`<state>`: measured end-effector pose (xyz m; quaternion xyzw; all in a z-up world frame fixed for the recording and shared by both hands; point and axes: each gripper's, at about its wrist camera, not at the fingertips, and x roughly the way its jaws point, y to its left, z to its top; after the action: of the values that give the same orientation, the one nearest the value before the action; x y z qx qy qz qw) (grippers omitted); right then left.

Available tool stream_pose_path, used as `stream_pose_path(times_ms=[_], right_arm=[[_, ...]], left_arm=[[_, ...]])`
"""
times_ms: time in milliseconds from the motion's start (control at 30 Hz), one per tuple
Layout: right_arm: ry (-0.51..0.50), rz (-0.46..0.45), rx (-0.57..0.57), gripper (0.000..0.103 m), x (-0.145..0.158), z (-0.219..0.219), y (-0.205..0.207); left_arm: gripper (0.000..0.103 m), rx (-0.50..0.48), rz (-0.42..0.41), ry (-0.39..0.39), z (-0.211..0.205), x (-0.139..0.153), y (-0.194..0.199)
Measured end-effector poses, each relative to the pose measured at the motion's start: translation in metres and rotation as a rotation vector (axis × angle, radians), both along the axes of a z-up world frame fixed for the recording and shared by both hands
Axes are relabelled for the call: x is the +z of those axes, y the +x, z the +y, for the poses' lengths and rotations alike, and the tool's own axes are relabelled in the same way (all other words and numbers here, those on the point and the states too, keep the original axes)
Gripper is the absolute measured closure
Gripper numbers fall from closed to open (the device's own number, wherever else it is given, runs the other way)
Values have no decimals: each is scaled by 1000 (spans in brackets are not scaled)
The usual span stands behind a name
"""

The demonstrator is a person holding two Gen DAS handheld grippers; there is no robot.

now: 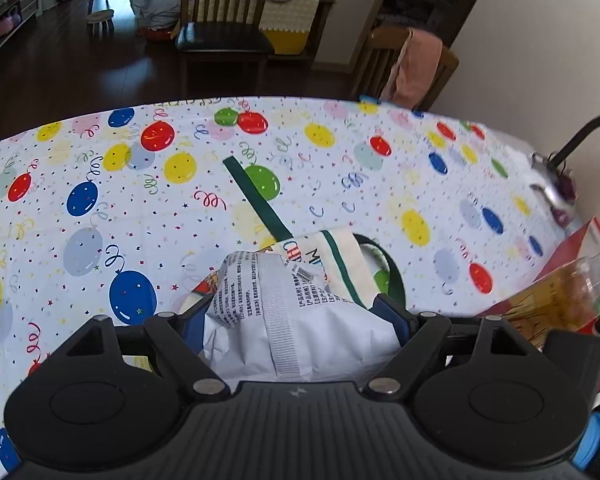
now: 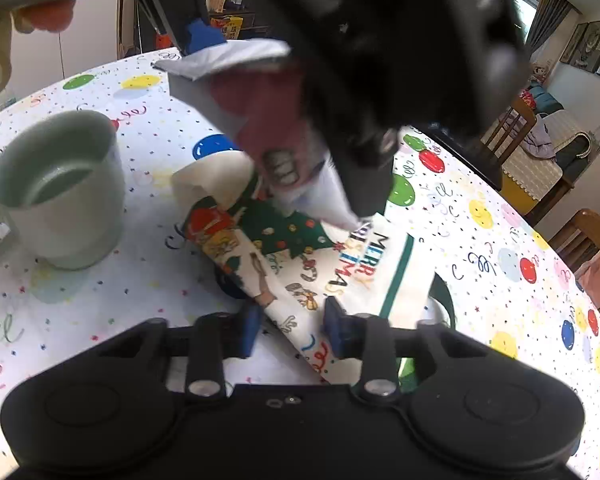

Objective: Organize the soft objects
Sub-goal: 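Lift and carry the white bag and Christmas paper with both grippers toward the red box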

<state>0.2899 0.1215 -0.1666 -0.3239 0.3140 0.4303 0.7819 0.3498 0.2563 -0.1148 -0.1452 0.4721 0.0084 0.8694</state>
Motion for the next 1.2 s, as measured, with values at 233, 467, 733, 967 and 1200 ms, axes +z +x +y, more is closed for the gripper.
stream_pose_path(times_ms=[233,467,733,967,1200], right_arm=[[81,72,-79,100,22,-3,-10],[165,169,-177,101,50,-30,-11],[318,297,-296,101,80,-82,-13],[414,403,-383,102,96,-118,-32],[498,470,-451,102,109,-163,-57]], left_arm=[[20,41,-102,-27,1,30,-25],[20,11,-180,-5,-12,62,-45],[20,-29,-266,5,-22,91,-65],[20,-60,-309,-33,-29,107,-86],[25,-105,-337,-60,-38,115,-102]])
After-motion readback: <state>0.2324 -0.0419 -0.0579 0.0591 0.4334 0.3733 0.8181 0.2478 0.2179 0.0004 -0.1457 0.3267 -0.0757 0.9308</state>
